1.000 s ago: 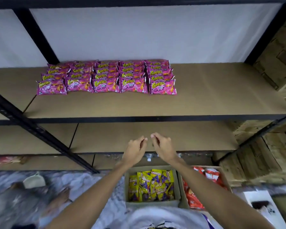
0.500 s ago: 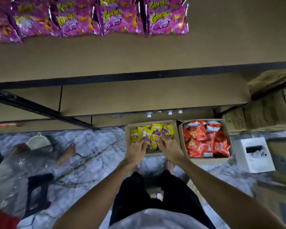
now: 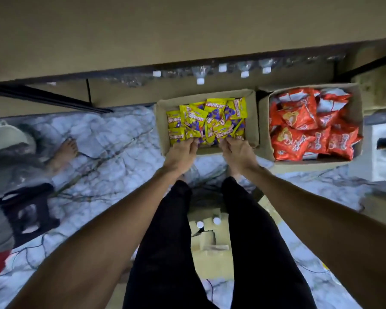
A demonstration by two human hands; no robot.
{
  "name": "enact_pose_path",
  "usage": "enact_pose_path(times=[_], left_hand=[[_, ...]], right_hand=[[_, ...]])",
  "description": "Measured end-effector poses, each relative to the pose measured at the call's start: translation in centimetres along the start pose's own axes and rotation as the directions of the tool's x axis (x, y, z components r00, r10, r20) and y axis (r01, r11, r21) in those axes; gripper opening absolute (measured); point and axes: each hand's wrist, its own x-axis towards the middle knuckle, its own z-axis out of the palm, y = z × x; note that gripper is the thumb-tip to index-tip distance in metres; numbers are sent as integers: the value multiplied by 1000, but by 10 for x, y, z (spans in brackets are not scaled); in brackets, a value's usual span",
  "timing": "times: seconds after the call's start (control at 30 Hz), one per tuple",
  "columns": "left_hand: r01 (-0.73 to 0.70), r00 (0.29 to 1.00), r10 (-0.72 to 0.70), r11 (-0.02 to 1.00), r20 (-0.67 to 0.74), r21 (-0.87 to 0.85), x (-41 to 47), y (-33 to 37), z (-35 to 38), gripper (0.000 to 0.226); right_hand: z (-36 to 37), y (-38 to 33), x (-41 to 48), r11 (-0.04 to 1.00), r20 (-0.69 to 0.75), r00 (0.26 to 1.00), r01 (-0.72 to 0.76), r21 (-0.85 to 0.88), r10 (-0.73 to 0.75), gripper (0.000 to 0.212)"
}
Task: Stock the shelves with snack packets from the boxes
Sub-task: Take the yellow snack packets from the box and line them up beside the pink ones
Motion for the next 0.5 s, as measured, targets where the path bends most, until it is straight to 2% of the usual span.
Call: enact_pose_path(times=[0.13, 0.23, 0.37, 0.5], left_hand=[[16, 1000, -16, 1000, 18, 12, 57, -60, 36, 38], [4, 999, -6, 999, 31, 51, 98, -101, 63, 35], [16, 999, -22, 991, 39, 129, 151, -147, 92, 38], [-29, 998, 40, 971, -42, 236, 202, -185, 110, 30]], right_hand=[[51, 33, 49, 998, 0, 1000, -12, 62, 12, 44], [90, 55, 90, 999, 24, 999, 21, 45, -23, 44], [139, 86, 143, 998, 105, 993, 58, -1, -58, 33], [171, 105, 188, 997, 64, 995, 76, 3, -76, 36]])
